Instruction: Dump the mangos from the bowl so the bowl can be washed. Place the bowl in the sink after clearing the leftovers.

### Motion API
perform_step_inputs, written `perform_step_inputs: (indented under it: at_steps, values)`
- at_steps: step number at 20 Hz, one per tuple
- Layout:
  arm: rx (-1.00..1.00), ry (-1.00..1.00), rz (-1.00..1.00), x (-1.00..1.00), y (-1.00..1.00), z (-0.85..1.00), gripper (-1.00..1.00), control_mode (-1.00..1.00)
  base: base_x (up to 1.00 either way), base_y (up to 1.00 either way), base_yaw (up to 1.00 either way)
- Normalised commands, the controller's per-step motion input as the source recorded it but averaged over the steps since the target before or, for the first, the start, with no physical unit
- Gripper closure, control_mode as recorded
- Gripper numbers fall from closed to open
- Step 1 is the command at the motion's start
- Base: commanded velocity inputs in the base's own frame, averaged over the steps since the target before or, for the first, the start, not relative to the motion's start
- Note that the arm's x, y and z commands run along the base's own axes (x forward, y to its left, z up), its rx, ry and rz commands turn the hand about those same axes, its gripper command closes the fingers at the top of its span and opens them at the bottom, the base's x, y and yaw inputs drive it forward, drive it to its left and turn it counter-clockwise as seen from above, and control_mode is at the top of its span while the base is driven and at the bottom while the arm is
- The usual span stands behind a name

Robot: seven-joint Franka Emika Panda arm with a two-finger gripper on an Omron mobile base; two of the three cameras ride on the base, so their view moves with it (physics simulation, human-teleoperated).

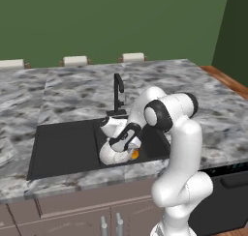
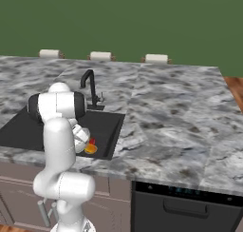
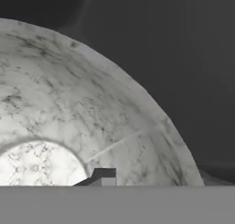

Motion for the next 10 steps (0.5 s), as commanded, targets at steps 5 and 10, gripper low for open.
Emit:
perform_step_inputs:
  at_steps: [5, 10]
  values:
    - [-0.09, 0.0, -0.03, 0.0, 0.16, 0.2, -1.0, -1.0, 0.0, 0.0, 0.0]
    - [-0.01, -0.12, -0.11, -0.56, -0.08, 1.0, -1.0, -1.0, 0.0, 0.0, 0.0]
